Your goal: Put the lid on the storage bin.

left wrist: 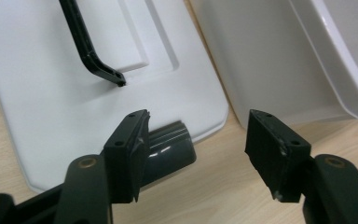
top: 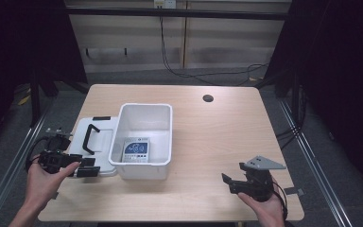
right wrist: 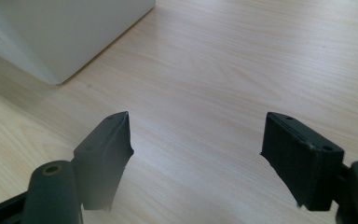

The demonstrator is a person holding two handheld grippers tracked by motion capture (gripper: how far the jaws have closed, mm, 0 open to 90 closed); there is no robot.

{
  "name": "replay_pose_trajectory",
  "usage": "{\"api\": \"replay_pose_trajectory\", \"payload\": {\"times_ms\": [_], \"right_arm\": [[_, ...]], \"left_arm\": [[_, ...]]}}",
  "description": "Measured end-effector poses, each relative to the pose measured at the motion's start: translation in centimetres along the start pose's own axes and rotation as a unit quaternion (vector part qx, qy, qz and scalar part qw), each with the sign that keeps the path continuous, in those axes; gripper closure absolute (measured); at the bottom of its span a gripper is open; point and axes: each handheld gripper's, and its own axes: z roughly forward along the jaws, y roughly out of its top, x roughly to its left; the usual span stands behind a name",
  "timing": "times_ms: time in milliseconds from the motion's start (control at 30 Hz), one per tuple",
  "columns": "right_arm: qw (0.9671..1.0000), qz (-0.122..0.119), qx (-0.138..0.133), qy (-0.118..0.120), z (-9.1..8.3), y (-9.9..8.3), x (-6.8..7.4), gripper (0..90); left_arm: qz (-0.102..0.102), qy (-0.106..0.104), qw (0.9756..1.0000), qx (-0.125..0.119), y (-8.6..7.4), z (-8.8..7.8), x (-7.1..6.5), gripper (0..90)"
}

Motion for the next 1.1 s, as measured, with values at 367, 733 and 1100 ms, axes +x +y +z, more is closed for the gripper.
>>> {"api": "replay_pose_trajectory", "payload": {"times_ms": [367, 733, 1100], "right_arm": [[0.9999, 0.009, 0.007, 0.003, 0.3, 0.0, 0.0, 20.1], [0.9999, 0.013, 0.009, 0.005, 0.2, 0.0, -0.2, 18.9], [0.9998, 0.012, 0.013, 0.008, 0.4, 0.0, -0.2, 18.9]], "left_arm": [[0.004, 0.038, 0.9991, 0.015, 2.9, -0.5, 0.6, 49.3], [-0.009, 0.057, 0.9968, 0.055, 5.5, 0.1, 1.8, 48.3], [-0.018, 0.078, 0.9931, 0.085, 7.5, 0.9, 2.1, 48.9]]}}
